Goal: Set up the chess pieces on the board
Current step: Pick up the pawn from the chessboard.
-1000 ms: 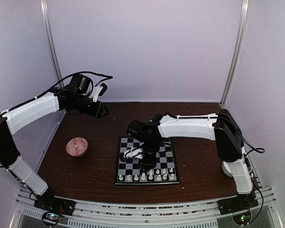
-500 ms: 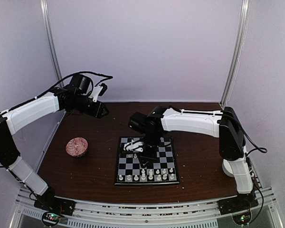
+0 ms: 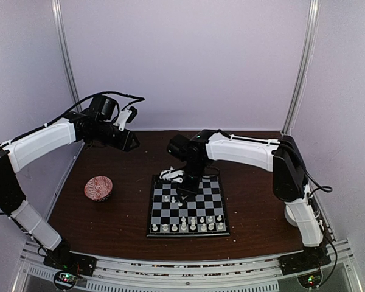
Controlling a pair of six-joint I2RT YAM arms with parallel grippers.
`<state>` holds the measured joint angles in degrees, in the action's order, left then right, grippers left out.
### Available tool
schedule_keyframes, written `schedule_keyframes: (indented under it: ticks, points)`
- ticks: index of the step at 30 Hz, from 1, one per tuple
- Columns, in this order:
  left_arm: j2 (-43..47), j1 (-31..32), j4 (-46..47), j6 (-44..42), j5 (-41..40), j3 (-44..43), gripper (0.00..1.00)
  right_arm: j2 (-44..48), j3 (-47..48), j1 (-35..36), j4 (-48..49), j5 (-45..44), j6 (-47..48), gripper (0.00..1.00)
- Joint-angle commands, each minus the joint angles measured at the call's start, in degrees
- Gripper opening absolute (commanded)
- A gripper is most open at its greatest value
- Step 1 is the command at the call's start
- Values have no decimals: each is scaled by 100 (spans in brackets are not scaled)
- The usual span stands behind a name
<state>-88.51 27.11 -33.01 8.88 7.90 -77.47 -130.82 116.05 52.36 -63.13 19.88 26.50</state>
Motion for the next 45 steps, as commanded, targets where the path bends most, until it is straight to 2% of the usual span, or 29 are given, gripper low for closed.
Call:
schedule_keyframes:
  ticks: [1, 12, 19, 29, 35, 45]
  points:
    - [105, 1, 98, -71, 71, -84, 40, -241, 197, 29, -36, -92, -91, 26]
    - [100, 4, 93, -70, 71, -84, 40, -465, 425, 28, 37, -80, -149, 27]
    - [108, 2, 93, -71, 79, -84, 40, -567, 581, 28, -56, -25, -163, 20]
    - [119, 6, 86, -71, 72, -84, 40, -628, 579, 29, -99, -44, -172, 18]
    - [118, 5, 90, -69, 72, -84, 40, -524, 578, 34, -161, -45, -141, 10]
    - [123, 3, 85, -69, 81, -93, 40, 32, 298, 149, -109, 212, -138, 9]
